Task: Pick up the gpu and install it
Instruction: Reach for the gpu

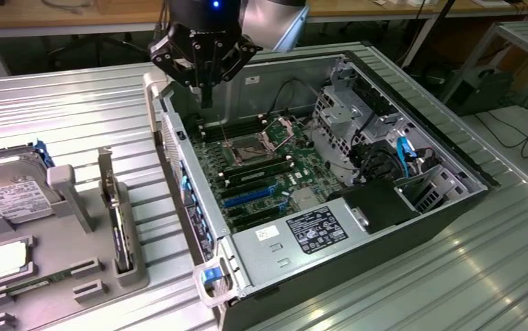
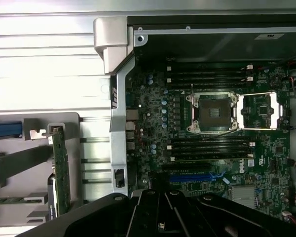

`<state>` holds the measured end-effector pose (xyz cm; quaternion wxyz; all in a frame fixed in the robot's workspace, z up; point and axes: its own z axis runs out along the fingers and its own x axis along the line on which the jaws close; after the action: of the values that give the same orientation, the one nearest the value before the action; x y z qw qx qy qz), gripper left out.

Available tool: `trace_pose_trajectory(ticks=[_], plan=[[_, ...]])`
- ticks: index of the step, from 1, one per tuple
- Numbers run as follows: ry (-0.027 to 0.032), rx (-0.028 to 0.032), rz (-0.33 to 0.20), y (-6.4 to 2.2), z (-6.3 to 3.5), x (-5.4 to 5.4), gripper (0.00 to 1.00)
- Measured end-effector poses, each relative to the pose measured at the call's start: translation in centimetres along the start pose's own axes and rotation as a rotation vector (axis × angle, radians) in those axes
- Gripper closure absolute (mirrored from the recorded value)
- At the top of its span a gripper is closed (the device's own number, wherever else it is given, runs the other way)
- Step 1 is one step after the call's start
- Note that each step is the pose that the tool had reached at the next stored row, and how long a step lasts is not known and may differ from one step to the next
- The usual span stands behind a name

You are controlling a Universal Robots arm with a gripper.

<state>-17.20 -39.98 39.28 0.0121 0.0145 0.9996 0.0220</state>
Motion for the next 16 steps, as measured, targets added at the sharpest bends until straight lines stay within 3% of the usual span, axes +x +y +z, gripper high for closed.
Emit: trace_pose_trajectory(ticks=[16], plan=[[0.0027, -0.0002, -0.008, -0.13, 0.02, 1.5, 0.89]])
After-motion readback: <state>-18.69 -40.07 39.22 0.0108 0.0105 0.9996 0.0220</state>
